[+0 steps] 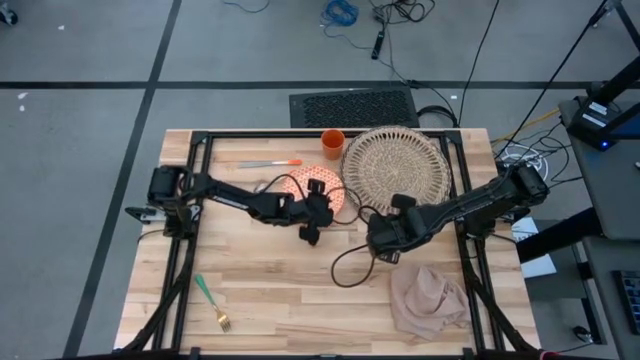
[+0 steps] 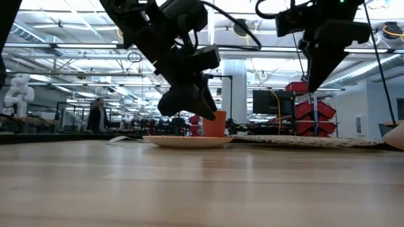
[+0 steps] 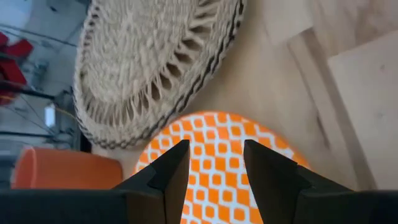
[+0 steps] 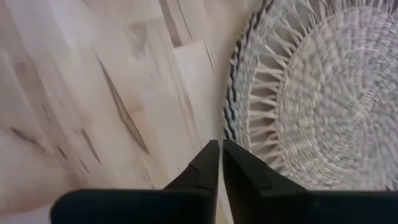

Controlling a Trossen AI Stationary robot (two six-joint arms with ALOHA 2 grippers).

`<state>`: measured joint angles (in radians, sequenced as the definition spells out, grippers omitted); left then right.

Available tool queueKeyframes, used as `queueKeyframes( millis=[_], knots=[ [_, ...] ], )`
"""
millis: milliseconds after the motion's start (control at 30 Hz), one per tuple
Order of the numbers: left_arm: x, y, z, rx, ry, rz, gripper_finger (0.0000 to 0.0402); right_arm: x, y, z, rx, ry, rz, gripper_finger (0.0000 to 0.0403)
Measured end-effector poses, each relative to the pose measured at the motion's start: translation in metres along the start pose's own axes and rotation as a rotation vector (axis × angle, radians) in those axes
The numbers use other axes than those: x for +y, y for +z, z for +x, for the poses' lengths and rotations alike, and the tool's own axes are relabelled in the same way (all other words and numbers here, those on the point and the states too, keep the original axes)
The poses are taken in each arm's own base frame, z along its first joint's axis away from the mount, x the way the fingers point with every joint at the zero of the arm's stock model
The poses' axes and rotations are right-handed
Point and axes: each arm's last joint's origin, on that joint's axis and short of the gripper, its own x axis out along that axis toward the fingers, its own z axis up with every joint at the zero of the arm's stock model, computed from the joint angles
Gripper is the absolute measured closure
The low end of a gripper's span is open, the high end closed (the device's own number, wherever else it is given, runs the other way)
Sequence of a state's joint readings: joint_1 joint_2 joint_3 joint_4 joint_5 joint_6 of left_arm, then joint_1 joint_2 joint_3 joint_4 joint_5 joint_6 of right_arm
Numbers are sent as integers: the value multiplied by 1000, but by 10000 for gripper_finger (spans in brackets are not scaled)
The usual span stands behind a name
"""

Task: Set table place
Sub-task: Move the mat to the center of the table

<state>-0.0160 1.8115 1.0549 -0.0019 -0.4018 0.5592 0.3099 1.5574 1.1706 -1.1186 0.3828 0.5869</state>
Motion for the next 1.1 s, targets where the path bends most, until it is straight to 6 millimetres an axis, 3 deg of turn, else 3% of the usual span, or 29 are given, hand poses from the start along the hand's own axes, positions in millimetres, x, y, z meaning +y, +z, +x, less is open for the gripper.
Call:
queueKeyframes(
  millis=[233,500,667,900,1100],
  knots=[
    [-4,18,0,-1,60,42,262,5,6,0,-40,80,33,321],
    [-39,35,44,126,131,228,262,24,-4,-1,-77,113,2,254],
    [-48,49,64,133,165,246,262,34,-25,19,-51,51,-16,244],
    [-38,61,68,127,219,250,262,42,-51,53,4,-80,-46,243],
    [-37,63,69,81,182,294,262,46,-60,79,40,-180,-86,243]
  ],
)
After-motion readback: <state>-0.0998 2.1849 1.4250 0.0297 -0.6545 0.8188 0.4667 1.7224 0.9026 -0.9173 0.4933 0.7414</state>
